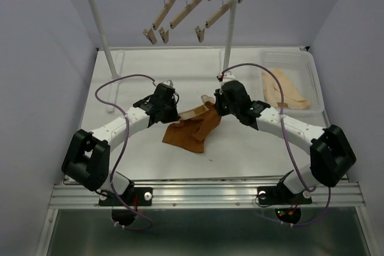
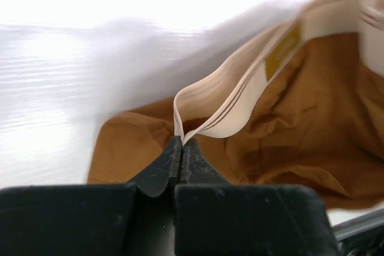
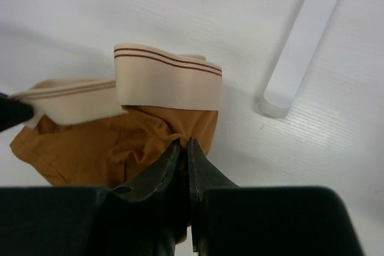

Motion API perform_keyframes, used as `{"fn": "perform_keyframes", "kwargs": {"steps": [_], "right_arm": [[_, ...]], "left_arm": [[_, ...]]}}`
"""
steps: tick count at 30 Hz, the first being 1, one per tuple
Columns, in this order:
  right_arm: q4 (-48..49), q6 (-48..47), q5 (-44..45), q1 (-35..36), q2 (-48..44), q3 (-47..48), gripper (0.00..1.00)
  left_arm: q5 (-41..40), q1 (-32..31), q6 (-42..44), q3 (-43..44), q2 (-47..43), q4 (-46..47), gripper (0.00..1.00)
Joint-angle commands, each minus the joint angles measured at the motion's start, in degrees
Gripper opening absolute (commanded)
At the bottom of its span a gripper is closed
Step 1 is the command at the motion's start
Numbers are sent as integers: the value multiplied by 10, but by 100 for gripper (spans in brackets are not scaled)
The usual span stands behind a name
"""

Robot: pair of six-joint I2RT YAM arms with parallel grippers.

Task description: Clip the underwear to the hanger

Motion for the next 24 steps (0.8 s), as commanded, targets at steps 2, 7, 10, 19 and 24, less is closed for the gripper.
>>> {"fn": "perform_keyframes", "kwargs": {"steps": [2, 7, 10, 19, 24], "right_arm": [[65, -10, -63, 1, -110, -85, 16], [90, -2, -86, -4, -204, -158, 17], [107, 17, -102, -16, -239, -184, 18], [101, 82, -166, -78, -221, -152, 16], [113, 47, -186, -87, -122, -90, 11]], "left_arm": [[-58, 29, -27, 36, -42, -94, 0], [-72, 33, -32, 43, -116, -120, 0], [-67, 44, -43, 49, -135, -167, 0], [-40, 56, -87, 36, -173, -289, 0], [-48, 78, -124, -18, -150, -245, 0]]}}
